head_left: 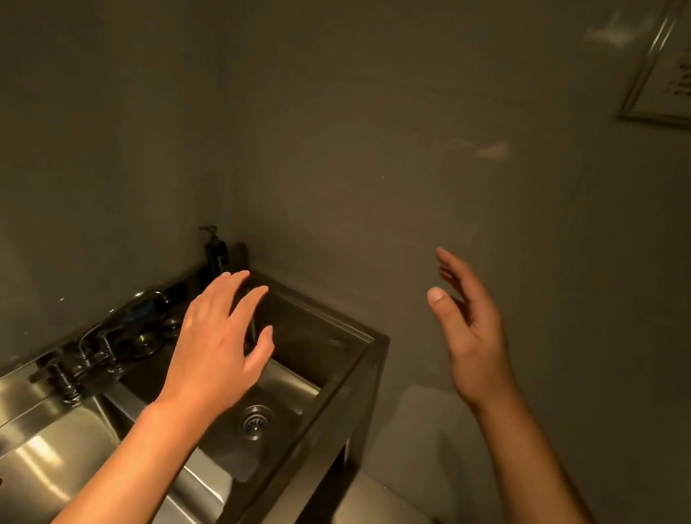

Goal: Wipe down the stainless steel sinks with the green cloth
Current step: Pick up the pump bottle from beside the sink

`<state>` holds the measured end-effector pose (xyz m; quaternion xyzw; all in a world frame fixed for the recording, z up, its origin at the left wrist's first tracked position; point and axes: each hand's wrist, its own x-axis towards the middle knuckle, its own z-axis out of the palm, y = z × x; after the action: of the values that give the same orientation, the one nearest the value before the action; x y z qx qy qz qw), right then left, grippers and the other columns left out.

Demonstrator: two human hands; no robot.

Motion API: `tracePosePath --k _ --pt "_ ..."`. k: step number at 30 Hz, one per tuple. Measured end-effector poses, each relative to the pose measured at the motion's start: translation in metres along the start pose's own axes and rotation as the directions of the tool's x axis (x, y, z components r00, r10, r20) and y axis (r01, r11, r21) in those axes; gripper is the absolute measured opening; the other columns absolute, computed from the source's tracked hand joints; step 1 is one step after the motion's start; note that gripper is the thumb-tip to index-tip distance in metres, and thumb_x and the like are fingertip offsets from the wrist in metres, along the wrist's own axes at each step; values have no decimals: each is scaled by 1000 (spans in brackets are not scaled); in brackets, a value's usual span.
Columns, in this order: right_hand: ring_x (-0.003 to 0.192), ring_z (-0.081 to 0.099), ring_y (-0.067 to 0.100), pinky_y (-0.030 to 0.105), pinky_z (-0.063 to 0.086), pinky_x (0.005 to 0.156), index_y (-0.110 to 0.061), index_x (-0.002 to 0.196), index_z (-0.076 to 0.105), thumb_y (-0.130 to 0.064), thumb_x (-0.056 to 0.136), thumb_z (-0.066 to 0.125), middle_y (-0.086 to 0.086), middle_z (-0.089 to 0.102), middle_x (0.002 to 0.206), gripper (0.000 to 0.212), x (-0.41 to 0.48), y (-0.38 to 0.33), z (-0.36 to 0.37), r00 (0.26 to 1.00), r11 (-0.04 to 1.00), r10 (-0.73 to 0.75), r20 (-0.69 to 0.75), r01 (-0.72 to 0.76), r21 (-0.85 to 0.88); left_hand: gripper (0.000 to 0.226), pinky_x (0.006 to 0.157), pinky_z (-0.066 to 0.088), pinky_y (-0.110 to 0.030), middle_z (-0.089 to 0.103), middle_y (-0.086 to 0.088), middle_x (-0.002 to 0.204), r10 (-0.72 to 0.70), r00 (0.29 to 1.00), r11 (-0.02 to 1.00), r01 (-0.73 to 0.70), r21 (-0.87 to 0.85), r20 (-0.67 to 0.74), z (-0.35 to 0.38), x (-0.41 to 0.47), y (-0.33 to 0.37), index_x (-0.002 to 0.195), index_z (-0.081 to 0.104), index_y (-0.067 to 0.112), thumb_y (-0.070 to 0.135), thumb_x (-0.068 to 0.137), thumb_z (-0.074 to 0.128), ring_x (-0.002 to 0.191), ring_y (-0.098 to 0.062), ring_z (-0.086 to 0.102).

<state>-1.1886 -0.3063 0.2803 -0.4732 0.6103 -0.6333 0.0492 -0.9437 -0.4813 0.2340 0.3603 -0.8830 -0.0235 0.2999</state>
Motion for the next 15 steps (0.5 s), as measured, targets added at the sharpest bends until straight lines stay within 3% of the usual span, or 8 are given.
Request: tracePosePath --k 5,9,15 --pt "138 46 5 46 39 117 -31 143 53 -48 90 57 -10 53 148 55 53 31 23 1000 1000 17 26 -16 -26 54 124 29 -50 37 -7 163 -15 1000 999 15 -37 -2 41 49 -21 151 50 18 37 101 58 154 -28 28" --pt "137 48 3 45 38 118 -37 138 54 -37 91 59 -12 54 146 47 103 54 51 997 998 60 49 -59 -17 57 124 30 -53 39 -9 161 -39 999 996 39 -76 5 66 84 -45 149 52 17 42 98 48 153 -30 28" --pt "134 47 -2 35 39 116 -39 139 53 -37 90 57 -18 52 145 49 156 76 117 987 995 99 129 -99 -5 62 123 31 -56 38 -9 162 -121 992 992 122 -25 39 78 113 -110 150 51 18 49 98 40 154 -31 28"
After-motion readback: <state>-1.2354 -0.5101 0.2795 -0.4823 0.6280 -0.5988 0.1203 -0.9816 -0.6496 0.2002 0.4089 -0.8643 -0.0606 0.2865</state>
